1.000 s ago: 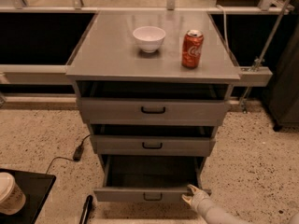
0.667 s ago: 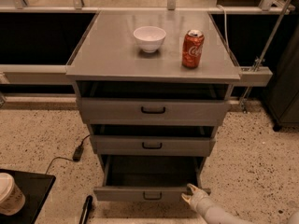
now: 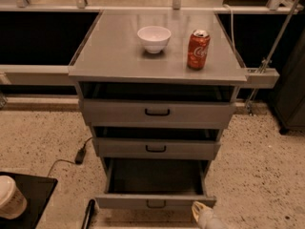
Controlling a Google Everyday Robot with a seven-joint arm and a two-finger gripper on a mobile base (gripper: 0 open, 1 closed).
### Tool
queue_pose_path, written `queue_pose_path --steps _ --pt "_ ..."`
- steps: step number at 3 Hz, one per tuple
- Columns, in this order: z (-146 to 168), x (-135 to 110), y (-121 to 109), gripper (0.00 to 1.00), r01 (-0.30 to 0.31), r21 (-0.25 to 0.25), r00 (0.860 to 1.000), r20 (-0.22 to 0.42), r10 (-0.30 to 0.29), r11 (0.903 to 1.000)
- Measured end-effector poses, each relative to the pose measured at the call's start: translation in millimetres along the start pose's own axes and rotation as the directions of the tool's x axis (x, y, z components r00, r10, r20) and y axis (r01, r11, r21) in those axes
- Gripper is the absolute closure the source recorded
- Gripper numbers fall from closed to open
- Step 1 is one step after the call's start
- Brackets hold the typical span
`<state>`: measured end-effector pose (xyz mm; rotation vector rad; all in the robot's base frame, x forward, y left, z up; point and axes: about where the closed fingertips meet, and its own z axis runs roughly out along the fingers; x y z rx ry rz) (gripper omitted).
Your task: Open bottom drawer
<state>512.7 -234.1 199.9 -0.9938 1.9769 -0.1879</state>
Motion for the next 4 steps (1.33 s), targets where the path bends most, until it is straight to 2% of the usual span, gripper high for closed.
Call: queue_pose_path --steps 1,2,4 --pt "-24.6 12.1 15.3 1.0 -0.008 -0.006 1.0 0.018 0.008 1.0" --pt "-45.6 34.2 7.3 0.83 -0.006 0.031 1.0 0.003 0.006 0.9995" --pt "-45.5 34.2 7.4 0.36 -0.007 0.031 1.0 0.003 0.007 0.9995"
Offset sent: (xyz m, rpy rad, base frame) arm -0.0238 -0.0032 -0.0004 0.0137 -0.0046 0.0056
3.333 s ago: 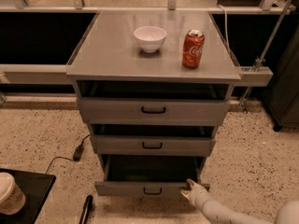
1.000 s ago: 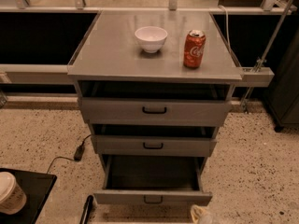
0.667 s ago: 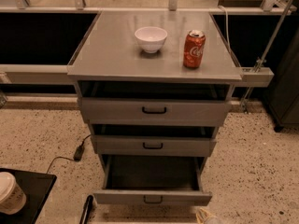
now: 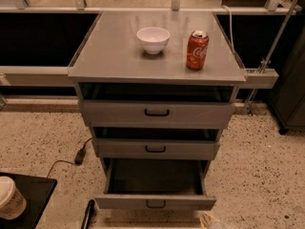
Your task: Open bottom drawer
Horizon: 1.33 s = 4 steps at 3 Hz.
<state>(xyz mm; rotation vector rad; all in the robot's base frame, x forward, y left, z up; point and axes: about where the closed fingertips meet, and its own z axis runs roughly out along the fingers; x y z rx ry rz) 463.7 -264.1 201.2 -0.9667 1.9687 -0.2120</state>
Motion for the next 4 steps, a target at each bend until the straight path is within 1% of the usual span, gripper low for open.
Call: queue_pose_path --steps 1,2,3,4 --pt "0.0 0.0 0.0 0.13 0.0 0.0 1.0 0.0 0.0 1.0" --pt "0.0 0.0 0.0 0.0 0.0 0.0 1.0 0.0 0.0 1.0" --pt "0.1 -0.1 0.0 0.0 0.0 0.0 1.0 0.0 0.0 1.0" --pt "19.0 -13.7 -6.0 0.0 0.043 -0.04 0.999 0.006 -0.042 0.9983"
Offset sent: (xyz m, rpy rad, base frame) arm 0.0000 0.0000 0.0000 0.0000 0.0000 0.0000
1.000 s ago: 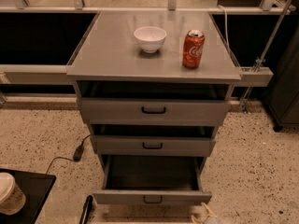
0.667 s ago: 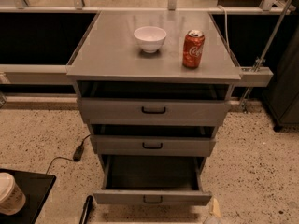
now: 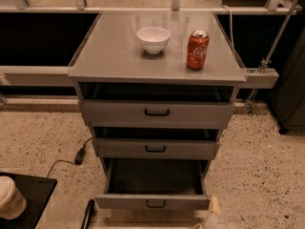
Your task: Open bottom drawer
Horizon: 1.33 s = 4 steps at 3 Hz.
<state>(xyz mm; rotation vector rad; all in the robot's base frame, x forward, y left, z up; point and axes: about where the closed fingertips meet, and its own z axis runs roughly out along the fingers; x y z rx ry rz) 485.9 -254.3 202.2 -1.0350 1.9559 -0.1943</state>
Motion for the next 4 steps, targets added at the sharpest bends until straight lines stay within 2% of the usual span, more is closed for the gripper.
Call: queue_pose_path --steps 1,2,3,4 --pt "39.5 -15.7 -16.6 0.0 0.071 -0.085 0.997 -0.013 -0.073 0.9938" --pt "54.6 -35.0 -7.4 0.0 0.1 -0.114 0.995 0.01 -0.1 0.9884" --pt "54.4 -34.7 -7.5 0.0 0.1 -0.113 0.995 0.01 -0.1 0.9885" --pt "61.5 -33.0 -9.5 0.0 0.103 -0.134 0.994 -0.017 -0.107 0.9856"
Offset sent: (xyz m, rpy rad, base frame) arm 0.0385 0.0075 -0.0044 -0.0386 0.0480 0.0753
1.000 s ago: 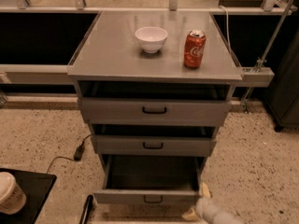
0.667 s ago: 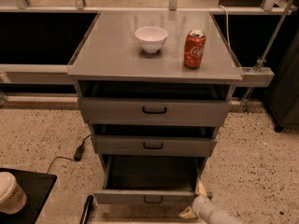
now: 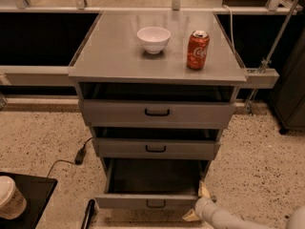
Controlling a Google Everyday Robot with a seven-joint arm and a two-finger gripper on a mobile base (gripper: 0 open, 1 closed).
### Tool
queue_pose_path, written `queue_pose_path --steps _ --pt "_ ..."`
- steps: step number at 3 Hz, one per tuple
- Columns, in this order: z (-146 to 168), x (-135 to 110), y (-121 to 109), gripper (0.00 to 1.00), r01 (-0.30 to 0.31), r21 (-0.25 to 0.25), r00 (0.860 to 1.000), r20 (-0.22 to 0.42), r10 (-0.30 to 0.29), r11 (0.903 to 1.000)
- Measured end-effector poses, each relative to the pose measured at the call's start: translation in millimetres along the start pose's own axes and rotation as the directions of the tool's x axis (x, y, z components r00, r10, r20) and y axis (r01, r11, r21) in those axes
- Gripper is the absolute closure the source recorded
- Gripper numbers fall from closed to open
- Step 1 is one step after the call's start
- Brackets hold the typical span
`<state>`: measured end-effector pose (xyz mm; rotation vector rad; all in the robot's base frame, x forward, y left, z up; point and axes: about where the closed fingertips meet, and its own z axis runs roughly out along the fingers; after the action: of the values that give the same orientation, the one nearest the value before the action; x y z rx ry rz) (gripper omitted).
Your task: Open bottom drawer
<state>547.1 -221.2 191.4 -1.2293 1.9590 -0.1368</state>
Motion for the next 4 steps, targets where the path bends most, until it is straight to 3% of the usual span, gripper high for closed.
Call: queue_pose_path --steps 1,2,4 --pt "12.9 4.0 -7.1 0.0 0.01 -0.047 0.998 -0.057 -0.013 0.9989" --pt "16.0 4.3 -4.4 0.0 0.014 -0.058 0.998 -0.064 -0.018 0.9982" --pt "16.0 4.2 -4.4 0.4 0.014 -0.058 0.998 -0.064 -0.018 0.9982"
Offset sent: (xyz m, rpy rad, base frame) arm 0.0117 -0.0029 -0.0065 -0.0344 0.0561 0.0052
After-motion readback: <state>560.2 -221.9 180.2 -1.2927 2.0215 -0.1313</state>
